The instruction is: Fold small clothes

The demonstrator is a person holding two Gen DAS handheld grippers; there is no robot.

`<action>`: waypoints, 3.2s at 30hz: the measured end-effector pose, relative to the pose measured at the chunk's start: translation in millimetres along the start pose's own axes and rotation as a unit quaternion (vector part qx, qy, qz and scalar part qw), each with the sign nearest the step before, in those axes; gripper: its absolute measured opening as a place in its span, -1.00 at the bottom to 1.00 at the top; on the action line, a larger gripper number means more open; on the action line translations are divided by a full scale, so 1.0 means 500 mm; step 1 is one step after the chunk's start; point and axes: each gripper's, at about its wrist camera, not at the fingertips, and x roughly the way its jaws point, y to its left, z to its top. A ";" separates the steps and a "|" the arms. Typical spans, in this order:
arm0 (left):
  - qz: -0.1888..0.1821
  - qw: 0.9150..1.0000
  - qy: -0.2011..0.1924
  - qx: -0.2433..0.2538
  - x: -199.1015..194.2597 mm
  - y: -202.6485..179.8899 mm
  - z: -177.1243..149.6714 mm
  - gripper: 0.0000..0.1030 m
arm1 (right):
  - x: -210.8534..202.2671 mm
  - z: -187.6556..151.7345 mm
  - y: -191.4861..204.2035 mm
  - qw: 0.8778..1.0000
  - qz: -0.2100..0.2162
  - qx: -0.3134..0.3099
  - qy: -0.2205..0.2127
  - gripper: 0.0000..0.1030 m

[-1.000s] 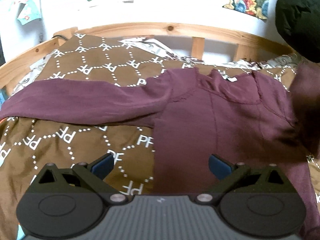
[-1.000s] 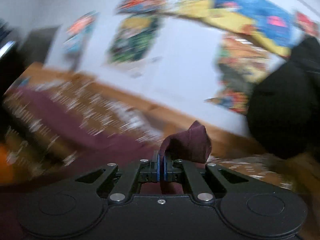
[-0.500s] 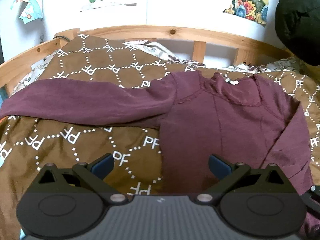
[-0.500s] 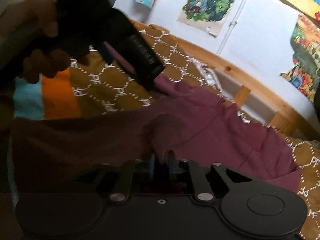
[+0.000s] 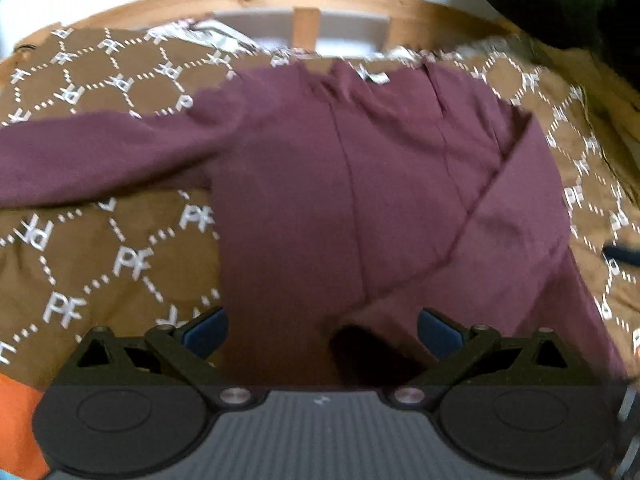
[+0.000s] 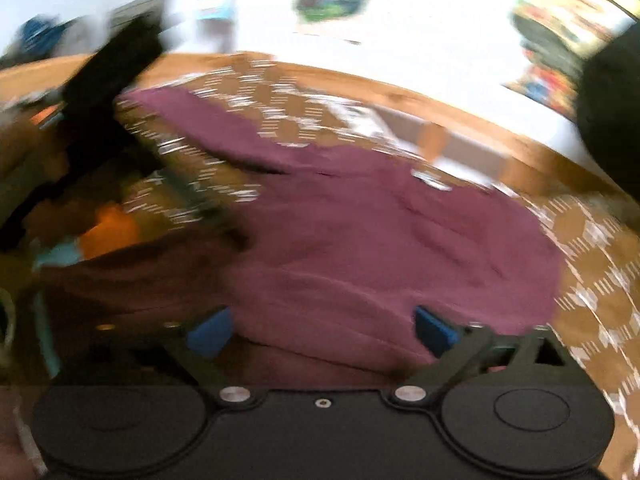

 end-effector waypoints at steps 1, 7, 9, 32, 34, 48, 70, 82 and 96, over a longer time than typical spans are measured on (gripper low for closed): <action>0.000 1.000 0.003 0.002 0.000 -0.002 -0.008 0.99 | -0.003 -0.002 -0.021 1.000 -0.013 0.019 0.002 0.99; -0.050 0.999 -0.014 -0.015 -0.042 0.004 -0.039 0.92 | 0.006 -0.011 -0.148 0.989 -0.079 0.122 0.012 0.99; -0.081 0.996 -0.022 -0.030 -0.056 0.011 -0.038 0.92 | 0.025 -0.011 -0.189 0.986 -0.097 0.137 0.011 0.99; -0.125 0.991 -0.032 -0.042 -0.095 -0.041 -0.074 -0.95 | 0.215 0.090 -0.499 0.952 -0.146 0.267 0.018 -0.83; -0.121 0.992 -0.016 -0.032 -0.084 -0.049 -0.083 -0.95 | 0.221 0.081 -0.517 0.946 -0.146 0.289 0.026 -0.83; -0.067 0.995 -0.038 -0.057 -0.095 -0.027 -0.088 0.41 | 0.100 0.033 -0.426 0.976 -0.141 0.146 0.075 0.54; 0.134 0.984 -0.007 -0.114 -0.064 0.034 -0.028 0.96 | 0.028 -0.008 -0.332 0.965 -0.209 0.146 0.068 0.99; 0.213 0.947 -0.161 -0.178 -0.222 0.272 0.031 0.99 | -0.095 -0.011 -0.091 0.978 -0.147 0.139 -0.039 0.99; 0.235 0.895 -0.138 -0.353 -0.171 0.578 0.108 0.91 | -0.024 -0.018 -0.069 0.984 -0.104 0.140 -0.025 0.99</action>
